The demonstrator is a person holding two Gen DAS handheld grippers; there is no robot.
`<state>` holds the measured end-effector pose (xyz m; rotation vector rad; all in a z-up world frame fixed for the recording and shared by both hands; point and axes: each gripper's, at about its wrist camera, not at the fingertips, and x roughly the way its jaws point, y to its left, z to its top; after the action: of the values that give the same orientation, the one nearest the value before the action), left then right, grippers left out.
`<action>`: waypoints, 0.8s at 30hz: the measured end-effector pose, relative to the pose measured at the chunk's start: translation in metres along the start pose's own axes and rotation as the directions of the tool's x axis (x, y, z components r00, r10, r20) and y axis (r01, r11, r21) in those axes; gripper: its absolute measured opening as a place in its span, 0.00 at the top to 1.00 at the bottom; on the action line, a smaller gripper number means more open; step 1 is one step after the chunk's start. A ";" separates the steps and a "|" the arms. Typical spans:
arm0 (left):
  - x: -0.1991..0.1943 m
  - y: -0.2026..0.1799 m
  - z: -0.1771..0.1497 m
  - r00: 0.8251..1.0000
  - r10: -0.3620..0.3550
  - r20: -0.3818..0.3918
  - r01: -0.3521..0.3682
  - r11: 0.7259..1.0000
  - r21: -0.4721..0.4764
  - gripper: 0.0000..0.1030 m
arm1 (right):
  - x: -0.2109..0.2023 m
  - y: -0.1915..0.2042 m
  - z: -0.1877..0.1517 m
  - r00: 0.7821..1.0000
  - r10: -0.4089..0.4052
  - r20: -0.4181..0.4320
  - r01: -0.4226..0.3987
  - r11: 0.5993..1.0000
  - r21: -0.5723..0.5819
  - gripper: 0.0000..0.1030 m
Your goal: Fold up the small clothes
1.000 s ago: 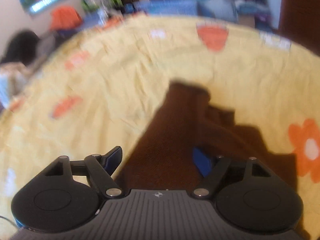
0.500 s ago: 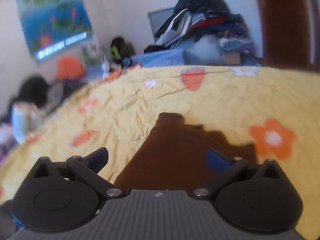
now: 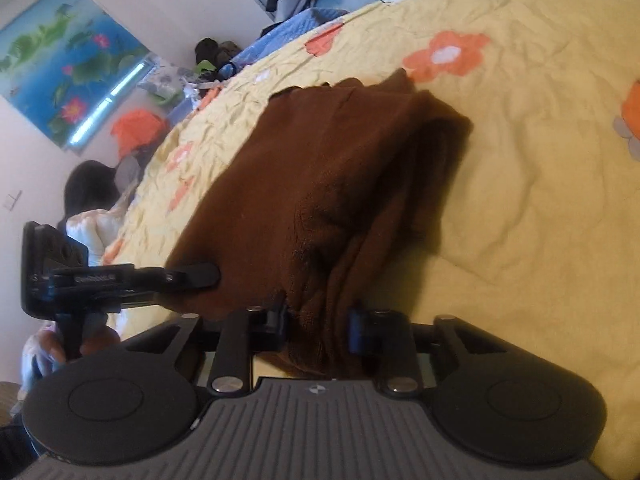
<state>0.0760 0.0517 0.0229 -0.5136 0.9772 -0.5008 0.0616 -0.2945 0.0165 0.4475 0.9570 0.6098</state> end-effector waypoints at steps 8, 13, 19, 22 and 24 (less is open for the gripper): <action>-0.042 -0.060 -0.077 0.894 0.265 0.362 -0.422 0.771 0.476 0.13 | -0.040 -0.023 -0.012 0.999 -0.008 0.052 0.005 0.998 0.059 0.35; -0.023 -0.067 -0.091 0.862 0.311 0.400 -0.500 0.652 0.570 0.14 | -0.058 -0.014 0.001 0.984 0.088 0.155 -0.100 0.992 0.072 0.34; 0.000 -0.054 -0.070 0.857 0.379 0.349 -0.510 0.722 0.468 0.39 | -0.018 0.001 0.012 0.999 0.010 0.030 -0.010 1.000 -0.011 0.40; 0.002 -0.054 -0.066 0.863 0.369 0.345 -0.498 0.736 0.459 0.78 | -0.001 0.003 0.007 1.000 -0.014 -0.022 0.014 0.999 -0.033 0.68; -0.004 -0.052 -0.068 0.864 0.368 0.345 -0.494 0.754 0.432 0.92 | -0.002 0.005 0.006 0.999 -0.013 -0.032 0.011 0.999 -0.052 0.78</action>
<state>0.0065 0.0011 0.0257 0.1430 0.6575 -0.2445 0.0646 -0.2923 0.0243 0.3866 0.9721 0.6308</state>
